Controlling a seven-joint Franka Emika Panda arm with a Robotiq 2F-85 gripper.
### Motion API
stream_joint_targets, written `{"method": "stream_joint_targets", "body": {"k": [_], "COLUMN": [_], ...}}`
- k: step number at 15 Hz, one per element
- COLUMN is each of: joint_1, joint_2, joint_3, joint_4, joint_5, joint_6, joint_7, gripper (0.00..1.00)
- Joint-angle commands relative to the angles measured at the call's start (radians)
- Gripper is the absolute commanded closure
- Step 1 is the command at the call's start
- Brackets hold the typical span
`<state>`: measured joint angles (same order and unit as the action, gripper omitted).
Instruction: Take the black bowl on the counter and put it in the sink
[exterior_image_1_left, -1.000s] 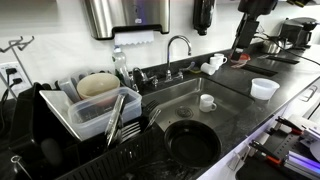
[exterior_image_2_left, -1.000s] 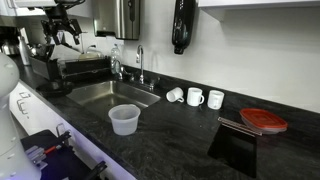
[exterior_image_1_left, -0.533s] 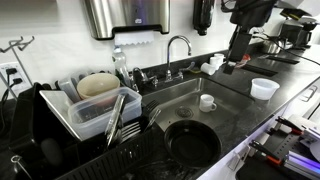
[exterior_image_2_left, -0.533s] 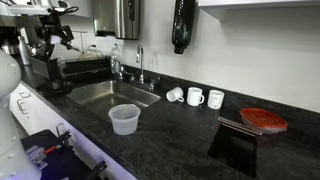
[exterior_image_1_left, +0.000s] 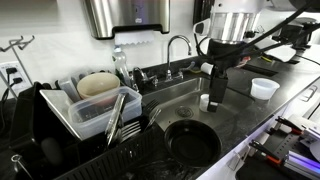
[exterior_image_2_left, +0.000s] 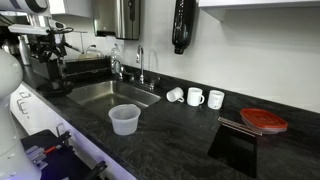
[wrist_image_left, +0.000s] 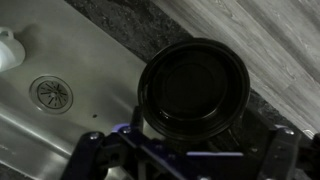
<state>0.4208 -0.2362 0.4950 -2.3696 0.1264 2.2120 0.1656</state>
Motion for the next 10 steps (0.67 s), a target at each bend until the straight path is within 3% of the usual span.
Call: {"method": "stream_joint_targets", "body": {"k": [1,10], "joint_1": [0.009,0.006], "joint_2": [0.113,0.341], "joint_3": [0.0,-0.052], "joint_4": [0.049,0.126], "joint_5": [-0.024,-0.149], "joint_6": [0.021,0.038], "joint_7": [-0.002,-0.023], "gripper": [0.0,0.0]}}
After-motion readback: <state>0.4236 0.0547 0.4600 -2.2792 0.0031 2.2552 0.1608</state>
